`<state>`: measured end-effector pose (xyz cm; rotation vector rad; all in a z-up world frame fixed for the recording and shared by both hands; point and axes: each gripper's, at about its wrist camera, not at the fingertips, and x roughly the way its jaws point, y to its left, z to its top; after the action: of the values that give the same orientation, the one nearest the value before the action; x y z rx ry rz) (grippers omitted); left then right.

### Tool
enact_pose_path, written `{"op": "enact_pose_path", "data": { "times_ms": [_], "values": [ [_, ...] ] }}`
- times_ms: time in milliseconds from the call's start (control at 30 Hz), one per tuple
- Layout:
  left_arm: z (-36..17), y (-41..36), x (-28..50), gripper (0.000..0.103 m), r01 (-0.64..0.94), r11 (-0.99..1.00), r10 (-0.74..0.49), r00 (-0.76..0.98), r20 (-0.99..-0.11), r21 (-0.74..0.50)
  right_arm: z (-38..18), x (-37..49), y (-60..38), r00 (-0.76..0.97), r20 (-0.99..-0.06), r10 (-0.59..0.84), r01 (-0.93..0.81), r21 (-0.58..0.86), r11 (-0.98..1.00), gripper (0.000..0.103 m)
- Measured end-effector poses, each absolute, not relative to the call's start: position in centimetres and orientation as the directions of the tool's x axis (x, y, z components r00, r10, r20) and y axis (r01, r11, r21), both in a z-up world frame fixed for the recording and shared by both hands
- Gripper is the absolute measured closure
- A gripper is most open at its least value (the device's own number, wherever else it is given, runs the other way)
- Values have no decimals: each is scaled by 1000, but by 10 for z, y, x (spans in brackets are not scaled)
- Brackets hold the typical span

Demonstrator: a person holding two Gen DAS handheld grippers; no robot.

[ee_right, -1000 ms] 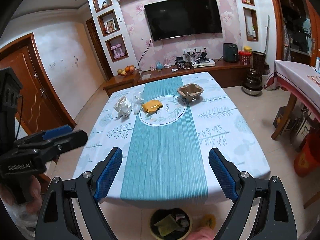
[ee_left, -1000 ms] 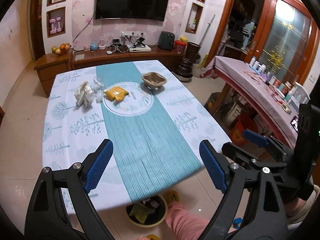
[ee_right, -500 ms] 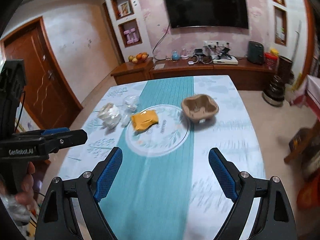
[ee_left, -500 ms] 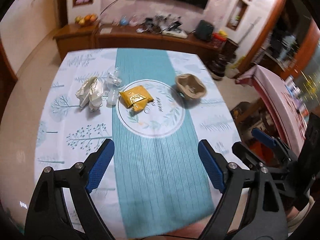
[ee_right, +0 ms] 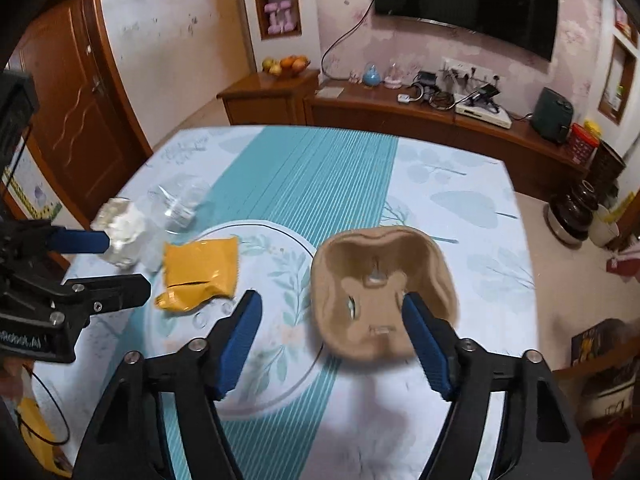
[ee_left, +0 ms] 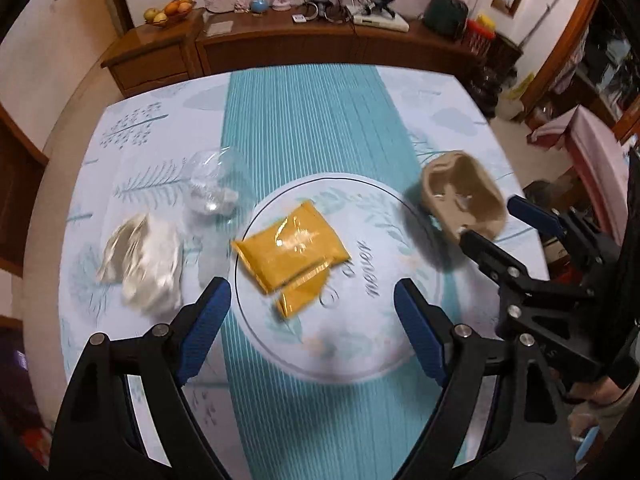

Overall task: Collect trash
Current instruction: 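Grasp the orange packet with the left tool while the right tool grasps the paper cup holder, then carry the orange packet and cup holder down into the black bin and open both tools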

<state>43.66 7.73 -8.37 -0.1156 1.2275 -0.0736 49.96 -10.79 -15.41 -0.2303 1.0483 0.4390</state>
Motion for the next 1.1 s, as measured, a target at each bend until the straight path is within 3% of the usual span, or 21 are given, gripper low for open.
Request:
{"op": "enact_pose_path", "data": {
  "times_ms": [167, 233, 267, 600, 700, 867, 967, 1100],
  "values": [
    [-114, 68, 464, 21, 69, 992, -117, 255, -960, -102, -202, 523, -85, 340, -922, 187, -503, -11, 864, 53],
    [-125, 61, 473, 21, 118, 987, -132, 213, -968, -108, -217, 523, -82, 301, -937, 176, -512, -3, 859, 74],
    [-130, 58, 476, 21, 140, 985, -128, 199, -972, -101, -221, 522, -83, 289, -941, 178, -512, 5, 859, 77],
    [-181, 47, 504, 21, 255, 967, -34, 81, -996, -12, -227, 530, -107, 288, -928, 235, -488, 69, 870, 79],
    [-186, 46, 510, 37, 259, 966, -30, 66, -997, -12, -225, 532, -116, 288, -926, 245, -475, 84, 876, 80],
    [-184, 51, 512, 75, 230, 973, -16, 86, -996, 4, -206, 512, -122, 303, -917, 258, -455, 99, 885, 84],
    [-180, 57, 511, 84, 184, 982, -46, 84, -995, -30, -196, 504, -127, 317, -910, 269, -439, 110, 892, 87],
    [-167, 59, 495, 86, 135, 987, -101, 103, -990, -87, -182, 490, -136, 324, -899, 293, -406, 148, 902, 90]
  ]
}}
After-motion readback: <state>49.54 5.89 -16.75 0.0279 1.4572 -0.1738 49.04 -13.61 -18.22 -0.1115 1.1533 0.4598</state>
